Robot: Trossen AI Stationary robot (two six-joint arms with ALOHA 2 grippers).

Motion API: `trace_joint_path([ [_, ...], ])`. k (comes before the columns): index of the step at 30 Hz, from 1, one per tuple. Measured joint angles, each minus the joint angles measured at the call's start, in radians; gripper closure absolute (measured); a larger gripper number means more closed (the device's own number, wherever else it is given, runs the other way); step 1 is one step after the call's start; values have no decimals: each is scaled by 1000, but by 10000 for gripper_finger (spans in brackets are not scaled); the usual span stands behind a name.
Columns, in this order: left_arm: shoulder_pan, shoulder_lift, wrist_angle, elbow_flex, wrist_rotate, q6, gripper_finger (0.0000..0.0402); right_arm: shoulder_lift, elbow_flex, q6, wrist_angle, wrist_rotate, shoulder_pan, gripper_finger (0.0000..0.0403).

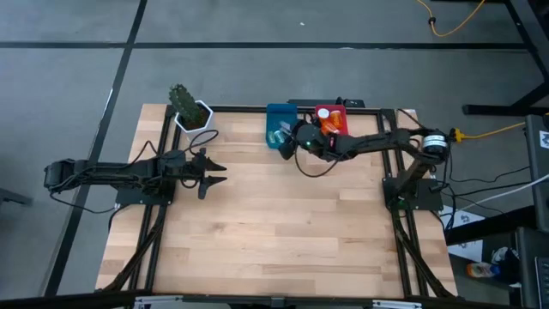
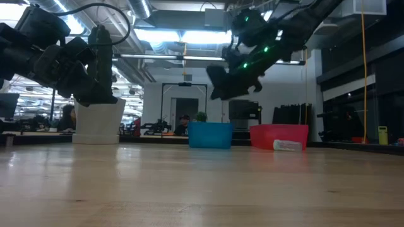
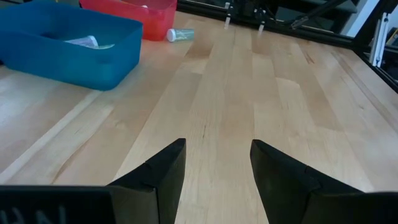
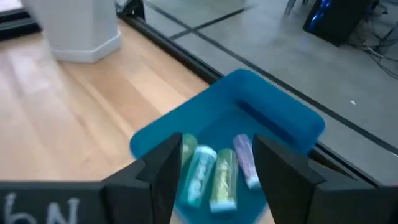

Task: Pick and place medicine bottles into bin by pill shape (circle, oval)
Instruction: Put the small blue pill bottle into the blue bin

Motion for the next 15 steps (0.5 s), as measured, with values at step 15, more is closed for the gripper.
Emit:
trace_joint_path([
  [15, 0, 0, -10, 0, 0, -22, 227, -423, 1, 272, -856, 0, 158, 205],
])
